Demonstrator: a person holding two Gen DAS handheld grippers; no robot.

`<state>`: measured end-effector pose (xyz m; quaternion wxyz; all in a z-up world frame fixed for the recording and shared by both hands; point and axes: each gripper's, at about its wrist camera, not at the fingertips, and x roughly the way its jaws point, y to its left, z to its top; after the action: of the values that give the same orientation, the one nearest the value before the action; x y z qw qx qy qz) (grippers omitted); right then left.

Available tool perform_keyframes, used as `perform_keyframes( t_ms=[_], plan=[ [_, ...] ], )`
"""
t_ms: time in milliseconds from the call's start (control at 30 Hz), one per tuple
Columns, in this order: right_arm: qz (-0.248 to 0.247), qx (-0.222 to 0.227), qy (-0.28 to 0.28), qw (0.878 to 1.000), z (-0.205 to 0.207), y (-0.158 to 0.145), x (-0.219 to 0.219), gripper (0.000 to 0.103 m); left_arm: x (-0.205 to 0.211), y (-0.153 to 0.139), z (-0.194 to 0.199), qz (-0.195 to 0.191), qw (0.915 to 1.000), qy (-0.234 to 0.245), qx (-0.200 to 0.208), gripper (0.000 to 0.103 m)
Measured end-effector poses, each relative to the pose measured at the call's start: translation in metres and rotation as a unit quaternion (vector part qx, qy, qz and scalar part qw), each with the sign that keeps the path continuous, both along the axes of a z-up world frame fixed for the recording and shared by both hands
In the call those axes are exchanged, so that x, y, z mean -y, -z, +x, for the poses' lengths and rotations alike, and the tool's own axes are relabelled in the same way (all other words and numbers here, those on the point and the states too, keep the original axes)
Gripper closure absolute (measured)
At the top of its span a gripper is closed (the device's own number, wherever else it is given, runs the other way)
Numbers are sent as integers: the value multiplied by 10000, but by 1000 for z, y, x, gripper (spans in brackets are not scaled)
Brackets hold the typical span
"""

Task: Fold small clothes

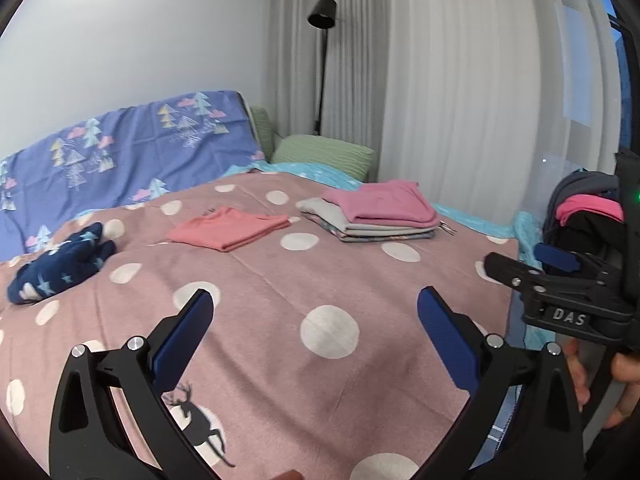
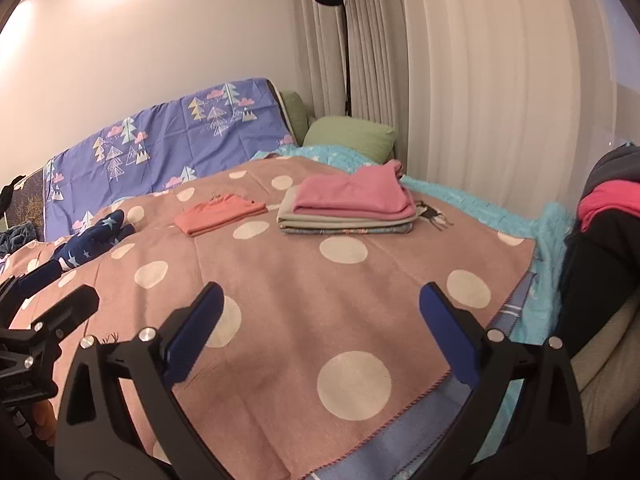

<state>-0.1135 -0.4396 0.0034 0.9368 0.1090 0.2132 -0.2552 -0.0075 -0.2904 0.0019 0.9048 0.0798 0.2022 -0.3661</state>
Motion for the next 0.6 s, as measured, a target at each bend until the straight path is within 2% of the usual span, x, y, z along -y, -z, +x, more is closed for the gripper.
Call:
perform_keyframes(
  t_ms=[167, 600],
  plan=[
    [-173, -14, 19, 9998, -9, -5, -8, 2, -8, 1, -13, -84, 9999, -46, -41, 1],
    [-226, -97, 156, 9996, -13, -5, -10, 2, -7, 6, -23, 88, 9998, 26, -148, 1]
  ],
)
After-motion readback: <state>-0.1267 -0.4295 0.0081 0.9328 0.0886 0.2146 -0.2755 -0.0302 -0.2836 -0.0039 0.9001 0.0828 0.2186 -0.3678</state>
